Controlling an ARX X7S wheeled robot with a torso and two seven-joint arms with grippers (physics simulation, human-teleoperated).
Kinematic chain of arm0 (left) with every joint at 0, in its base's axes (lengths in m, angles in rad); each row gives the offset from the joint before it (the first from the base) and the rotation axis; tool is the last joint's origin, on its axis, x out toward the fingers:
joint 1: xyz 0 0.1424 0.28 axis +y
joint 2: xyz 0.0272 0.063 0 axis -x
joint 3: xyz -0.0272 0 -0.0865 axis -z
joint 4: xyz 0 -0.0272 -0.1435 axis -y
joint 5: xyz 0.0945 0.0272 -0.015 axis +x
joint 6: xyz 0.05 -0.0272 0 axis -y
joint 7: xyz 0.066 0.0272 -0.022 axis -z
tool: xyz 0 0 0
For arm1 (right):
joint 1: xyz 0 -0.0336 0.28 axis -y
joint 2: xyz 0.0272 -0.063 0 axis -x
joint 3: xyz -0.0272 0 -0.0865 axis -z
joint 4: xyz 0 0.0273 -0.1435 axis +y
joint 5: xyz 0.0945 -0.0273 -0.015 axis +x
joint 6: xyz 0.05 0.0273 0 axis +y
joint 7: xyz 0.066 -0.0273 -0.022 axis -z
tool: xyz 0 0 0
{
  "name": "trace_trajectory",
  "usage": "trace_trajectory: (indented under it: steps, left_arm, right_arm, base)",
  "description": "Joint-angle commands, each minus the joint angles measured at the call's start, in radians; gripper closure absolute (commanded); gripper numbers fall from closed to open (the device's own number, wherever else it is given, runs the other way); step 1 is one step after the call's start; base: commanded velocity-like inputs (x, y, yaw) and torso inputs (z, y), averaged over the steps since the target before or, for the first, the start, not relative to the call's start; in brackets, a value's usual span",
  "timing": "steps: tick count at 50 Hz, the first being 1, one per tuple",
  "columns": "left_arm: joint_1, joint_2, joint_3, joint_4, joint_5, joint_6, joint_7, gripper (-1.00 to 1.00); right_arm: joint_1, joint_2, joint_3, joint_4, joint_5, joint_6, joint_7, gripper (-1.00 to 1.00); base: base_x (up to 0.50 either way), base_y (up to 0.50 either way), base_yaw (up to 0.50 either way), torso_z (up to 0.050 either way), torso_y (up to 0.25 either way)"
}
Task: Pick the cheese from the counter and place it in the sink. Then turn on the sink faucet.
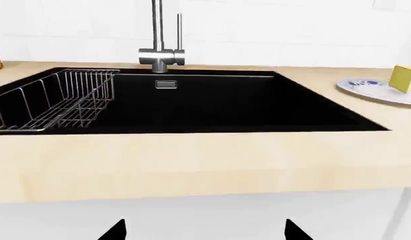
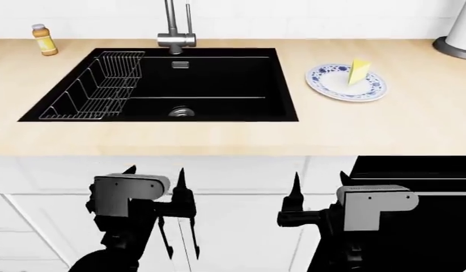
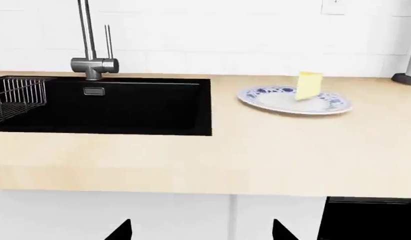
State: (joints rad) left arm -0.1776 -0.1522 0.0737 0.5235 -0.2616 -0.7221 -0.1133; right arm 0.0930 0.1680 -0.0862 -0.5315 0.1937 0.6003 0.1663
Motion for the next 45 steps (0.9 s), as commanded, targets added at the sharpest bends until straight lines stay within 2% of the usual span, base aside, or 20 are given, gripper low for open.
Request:
trace_trajectory:
  steps: [1, 2, 5, 9, 10, 12, 13, 14, 16, 21, 23, 31, 38, 42, 45]
  left_arm:
    - [-0.352, 0.016, -0.148, 0.352, -0.216, -0.714, -0.031, -1.00]
    - [-0.429, 0.027, -0.165, 0.346, -0.234, -0.800, -0.033, -1.00]
    - [-0.518, 0.023, -0.178, 0.300, -0.296, -0.847, -0.080, -1.00]
    - [-0.652, -0.034, -0.186, 0.198, -0.586, -0.848, -0.307, -1.00]
    - [-0.705, -0.050, -0.197, 0.140, -0.711, -0.848, -0.395, -1.00]
    - [-0.781, -0.066, -0.185, 0.069, -0.791, -0.844, -0.465, -1.00]
    - [-0.825, -0.078, -0.152, 0.034, -0.771, -0.826, -0.456, -1.00]
    - [-0.867, -0.087, -0.114, -0.022, -0.741, -0.803, -0.441, -1.00]
    - [-0.895, -0.096, -0.072, -0.065, -0.710, -0.769, -0.426, -1.00]
    - [-1.040, -0.100, 0.080, -0.337, -0.565, -0.625, -0.338, -1.00]
    - [-1.117, -0.088, 0.134, -0.493, -0.491, -0.541, -0.301, -1.00]
    - [-1.243, -0.044, 0.247, -0.804, -0.367, -0.374, -0.212, -1.00]
    - [-1.341, 0.046, 0.317, -1.141, -0.269, -0.160, -0.126, -1.00]
    - [-1.416, 0.101, 0.363, -1.337, -0.221, -0.068, -0.075, -1.00]
    - [-1.490, 0.151, 0.430, -1.553, -0.231, 0.057, -0.047, -1.00]
  right_arm:
    - [0.256, 0.000, 0.125, -0.403, 0.148, 0.670, 0.048, -1.00]
    - [0.348, 0.006, 0.151, -0.424, 0.171, 0.779, 0.042, -1.00]
    - [0.439, 0.007, 0.155, -0.424, 0.178, 0.872, 0.057, -1.00]
    - [0.557, 0.002, 0.158, -0.393, 0.197, 0.964, 0.065, -1.00]
    - [0.587, 0.015, 0.183, -0.362, 0.308, 0.970, 0.115, -1.00]
    - [0.662, 0.070, 0.231, -0.281, 0.608, 0.970, 0.348, -1.00]
    - [0.719, 0.095, 0.236, -0.215, 0.740, 0.969, 0.446, -1.00]
    - [0.772, 0.111, 0.228, -0.147, 0.795, 0.969, 0.503, -1.00]
    - [0.807, 0.132, 0.189, -0.108, 0.787, 0.944, 0.511, -1.00]
    - [0.951, 0.148, 0.035, 0.138, 0.675, 0.806, 0.418, -1.00]
    - [1.034, 0.139, -0.031, 0.312, 0.616, 0.748, 0.363, -1.00]
    - [1.173, 0.123, -0.179, 0.603, 0.486, 0.567, 0.235, -1.00]
    - [1.330, 0.049, -0.282, 1.020, 0.353, 0.347, 0.118, -1.00]
    - [1.400, 0.016, -0.301, 1.219, 0.315, 0.247, 0.059, -1.00]
    - [1.477, -0.037, -0.328, 1.476, 0.264, 0.108, 0.001, -1.00]
  base:
    - [0.00, 0.00, 0.00, 0.050, 0.031]
    - [0.00, 0.00, 0.00, 0.050, 0.008]
    - [0.00, 0.00, 0.00, 0.050, 0.010]
    - [0.00, 0.00, 0.00, 0.050, 0.011]
    - [0.00, 0.00, 0.00, 0.050, 0.010]
    - [0.00, 0.00, 0.00, 0.050, 0.009]
    - [0.00, 0.00, 0.00, 0.050, 0.008]
    - [0.00, 0.00, 0.00, 0.050, 0.008]
    - [0.00, 0.00, 0.00, 0.050, 0.011]
    - [0.00, 0.00, 0.00, 0.050, 0.009]
    - [0.00, 0.00, 0.00, 0.050, 0.010]
    - [0.00, 0.00, 0.00, 0.050, 0.010]
    - [0.00, 0.00, 0.00, 0.050, 0.009]
    - [0.00, 0.00, 0.00, 0.000, 0.000]
    - [0.00, 0.00, 0.00, 0.000, 0.000]
